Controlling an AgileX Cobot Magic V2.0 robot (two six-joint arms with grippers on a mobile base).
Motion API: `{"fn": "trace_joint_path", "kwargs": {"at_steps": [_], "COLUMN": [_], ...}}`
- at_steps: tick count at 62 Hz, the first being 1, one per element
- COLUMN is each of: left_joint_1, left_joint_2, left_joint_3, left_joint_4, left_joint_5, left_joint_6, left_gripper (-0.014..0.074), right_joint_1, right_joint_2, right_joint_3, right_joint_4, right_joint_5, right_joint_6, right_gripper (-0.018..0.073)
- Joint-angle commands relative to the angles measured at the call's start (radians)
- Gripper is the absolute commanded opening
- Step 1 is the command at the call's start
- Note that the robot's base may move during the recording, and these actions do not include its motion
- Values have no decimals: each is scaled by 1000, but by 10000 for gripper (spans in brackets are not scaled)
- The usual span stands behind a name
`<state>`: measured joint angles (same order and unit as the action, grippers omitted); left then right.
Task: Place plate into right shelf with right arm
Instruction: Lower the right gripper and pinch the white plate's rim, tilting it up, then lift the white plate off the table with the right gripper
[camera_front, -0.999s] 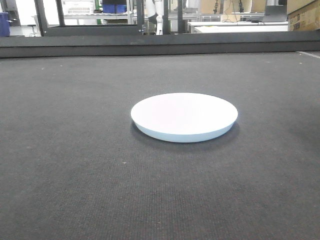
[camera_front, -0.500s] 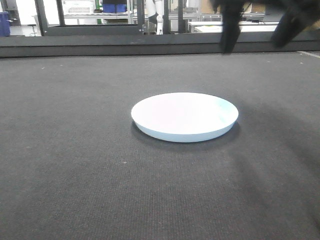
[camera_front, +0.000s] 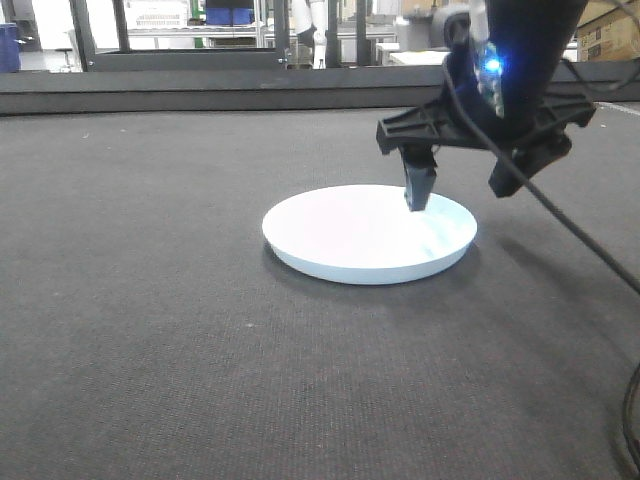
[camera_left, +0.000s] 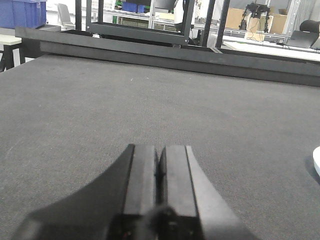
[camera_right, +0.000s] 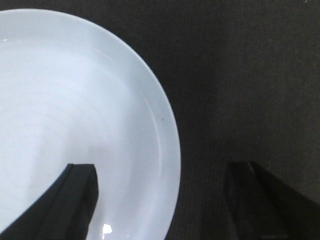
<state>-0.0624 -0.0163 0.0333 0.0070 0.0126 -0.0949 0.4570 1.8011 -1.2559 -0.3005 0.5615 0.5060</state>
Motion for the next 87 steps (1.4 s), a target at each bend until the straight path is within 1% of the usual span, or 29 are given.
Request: {"fn": "trace_joint_path", "kwargs": {"at_steps": [1,8,11,29,34,41,46,48,51,64,76,87], "left_joint_1": [2,2,2,2,2,2,2,2,2,2,2,2], "left_joint_2": [-12,-12,-12,-12,-12,-12,-12,-12,-12,-12,-12,-12], "left_joint_3": [9,9,9,9,9,9,9,9,9,9,9,9], "left_joint_4": [0,0,0,0,0,0,0,0,0,0,0,0], "left_joint_5": [-89,-89,-89,-89,-89,-89,-89,-89,-89,-89,-89,-89], "left_joint_6": [-6,-6,-6,-6,-6,-6,-6,-6,-6,-6,-6,-6], "left_gripper": [-47,-47,-47,-47,-47,-47,-47,-47,-47,-47,-47,-47], "right_joint_1": [-21,-30,-32,-33,-33,-33,-33,-33,-33,-33,-33,-33], "right_joint_2": [-37,-30,-23,15,19,20,20,20,20,-23,-158,-317], "right_joint_3": [-35,-35,-35,-35,-35,-35,-35,-35,-35,-35,-18,90], "right_joint_4": [-28,-28,-28,-28,-28,-28,-28,-28,-28,-28,-28,-28], "right_joint_5": [-53,-64,-77,-108,-108,-109,-107,-105,-102,-104,-100,-144], "right_joint_6": [3,3,3,3,3,2,2,2,2,2,2,2], "right_gripper": [510,397,367,356,326,198,67,42,54,55,55,55]}}
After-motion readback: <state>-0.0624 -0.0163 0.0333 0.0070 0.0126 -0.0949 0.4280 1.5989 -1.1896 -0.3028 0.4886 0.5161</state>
